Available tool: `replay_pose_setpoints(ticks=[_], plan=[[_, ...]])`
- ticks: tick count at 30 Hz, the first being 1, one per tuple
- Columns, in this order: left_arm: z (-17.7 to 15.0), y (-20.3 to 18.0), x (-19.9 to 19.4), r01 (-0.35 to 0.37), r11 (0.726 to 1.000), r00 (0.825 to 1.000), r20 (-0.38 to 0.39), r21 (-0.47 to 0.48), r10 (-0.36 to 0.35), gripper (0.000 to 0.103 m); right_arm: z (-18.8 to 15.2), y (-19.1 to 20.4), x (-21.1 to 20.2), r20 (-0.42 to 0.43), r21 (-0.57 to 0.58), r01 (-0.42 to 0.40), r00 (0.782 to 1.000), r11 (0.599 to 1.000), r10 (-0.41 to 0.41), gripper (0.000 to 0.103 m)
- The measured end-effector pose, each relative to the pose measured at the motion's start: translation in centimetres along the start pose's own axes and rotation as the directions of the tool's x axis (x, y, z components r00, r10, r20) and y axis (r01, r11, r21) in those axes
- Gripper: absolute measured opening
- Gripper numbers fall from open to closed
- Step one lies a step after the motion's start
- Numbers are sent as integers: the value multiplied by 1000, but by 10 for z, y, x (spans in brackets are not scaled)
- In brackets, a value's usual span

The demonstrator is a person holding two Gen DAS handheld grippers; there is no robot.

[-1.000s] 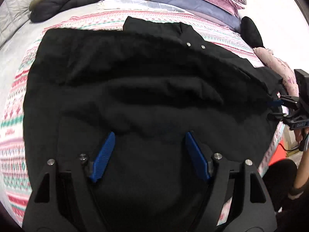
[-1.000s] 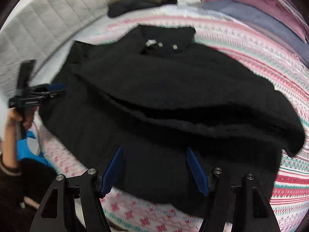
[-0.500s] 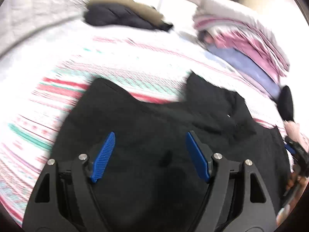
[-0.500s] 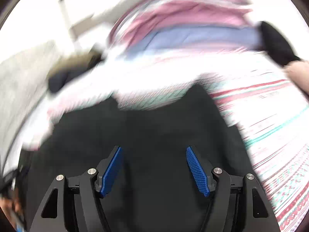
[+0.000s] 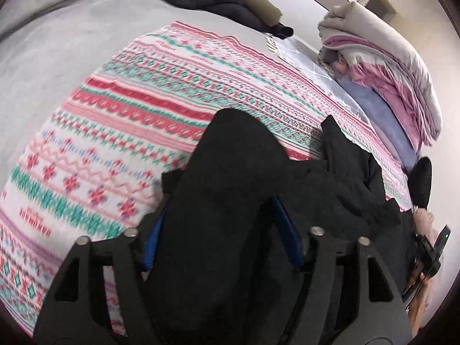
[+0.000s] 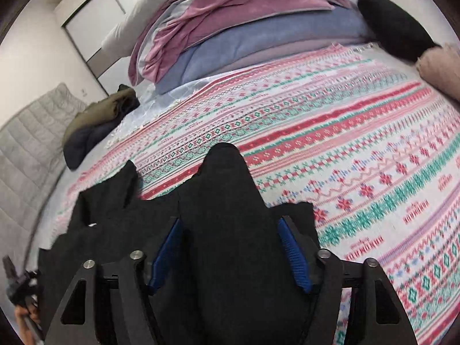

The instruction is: Fold large clothes

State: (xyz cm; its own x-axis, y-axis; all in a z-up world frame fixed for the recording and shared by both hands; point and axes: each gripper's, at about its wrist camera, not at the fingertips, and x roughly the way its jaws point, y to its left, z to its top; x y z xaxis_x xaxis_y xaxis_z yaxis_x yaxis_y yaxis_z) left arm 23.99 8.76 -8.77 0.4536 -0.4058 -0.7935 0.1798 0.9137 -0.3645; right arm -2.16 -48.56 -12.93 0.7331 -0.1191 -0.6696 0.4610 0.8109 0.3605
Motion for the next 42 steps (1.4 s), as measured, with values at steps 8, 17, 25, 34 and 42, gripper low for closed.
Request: replay_pose_setpoints(ticks=[8, 17, 25, 34, 42], plan=[[6, -1, -52, 81, 996, 979, 186, 45, -88, 14, 11, 21, -26, 168, -145, -18, 985, 989, 42, 6], [-3, 43, -24, 44, 994, 985, 171, -96, -27, 12, 16, 13, -10, 158, -105, 61, 986, 993, -43, 6], [7, 27, -25, 92, 996, 987, 130, -9, -90, 30, 11, 9, 5, 83, -100, 59, 995, 993, -51, 9], [14, -7, -37, 8, 998, 979, 203, 66, -22, 6, 9, 20, 11, 41, -134, 79, 996, 988, -74, 8], [69, -40, -71, 14, 996, 907, 419, 83, -48, 6, 53, 56, -30, 321, -183, 172, 941, 968, -106, 6]])
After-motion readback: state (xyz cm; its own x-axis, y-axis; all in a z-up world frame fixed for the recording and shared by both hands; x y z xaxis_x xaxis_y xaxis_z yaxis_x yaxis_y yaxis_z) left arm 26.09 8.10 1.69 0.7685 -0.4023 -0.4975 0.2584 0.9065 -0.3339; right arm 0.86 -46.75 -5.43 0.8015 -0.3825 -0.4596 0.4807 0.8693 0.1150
